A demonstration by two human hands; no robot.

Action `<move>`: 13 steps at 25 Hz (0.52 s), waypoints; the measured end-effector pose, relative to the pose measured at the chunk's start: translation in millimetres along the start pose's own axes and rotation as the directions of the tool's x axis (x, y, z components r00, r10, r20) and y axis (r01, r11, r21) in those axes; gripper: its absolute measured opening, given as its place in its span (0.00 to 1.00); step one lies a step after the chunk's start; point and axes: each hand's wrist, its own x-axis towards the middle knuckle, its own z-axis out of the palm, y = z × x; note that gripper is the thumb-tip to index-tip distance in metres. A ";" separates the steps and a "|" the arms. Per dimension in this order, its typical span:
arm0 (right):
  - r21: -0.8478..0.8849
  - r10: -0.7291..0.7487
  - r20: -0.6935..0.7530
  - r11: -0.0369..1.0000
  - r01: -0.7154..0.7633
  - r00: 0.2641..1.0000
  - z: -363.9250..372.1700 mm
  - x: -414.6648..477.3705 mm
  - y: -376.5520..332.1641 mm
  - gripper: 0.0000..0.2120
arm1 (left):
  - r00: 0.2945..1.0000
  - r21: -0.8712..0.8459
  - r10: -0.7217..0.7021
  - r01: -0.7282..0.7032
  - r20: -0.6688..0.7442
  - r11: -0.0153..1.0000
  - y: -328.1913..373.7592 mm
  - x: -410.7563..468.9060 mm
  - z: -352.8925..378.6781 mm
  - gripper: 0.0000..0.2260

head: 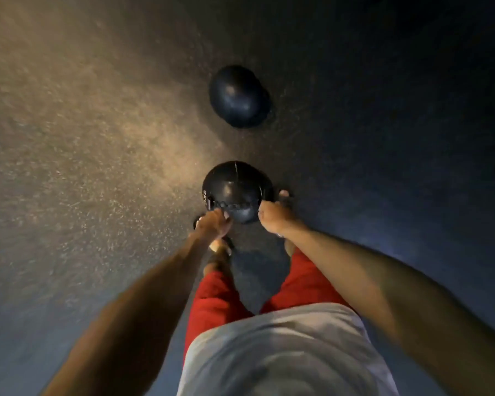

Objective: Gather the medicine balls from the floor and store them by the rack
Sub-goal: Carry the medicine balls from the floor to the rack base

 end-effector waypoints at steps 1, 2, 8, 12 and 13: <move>0.054 0.019 0.012 0.998 -0.020 1.000 11.9 10.4 -6.6 0.15 | 0.999 0.014 0.019 -0.020 0.039 1.000 -3.7 20.8 -8.2 0.19; 0.086 0.039 0.041 0.995 -0.043 0.998 26.7 25.4 -12.4 0.14 | 0.997 0.046 0.003 -0.007 0.075 0.999 -7.7 36.5 -16.4 0.18; 0.289 0.152 0.057 0.944 -0.162 0.987 122.2 151.5 -43.1 0.19 | 0.986 0.134 0.102 -0.120 0.133 0.984 -33.1 160.0 -13.9 0.17; 0.411 0.303 0.166 0.844 -0.345 0.938 185.6 236.1 -53.4 0.39 | 0.988 0.105 0.053 -0.069 0.143 0.992 -66.9 255.8 16.9 0.17; 0.436 0.347 0.215 0.802 -0.408 0.913 195.4 249.6 -57.2 0.43 | 0.993 0.092 0.027 -0.038 0.115 0.995 -73.2 268.5 18.2 0.19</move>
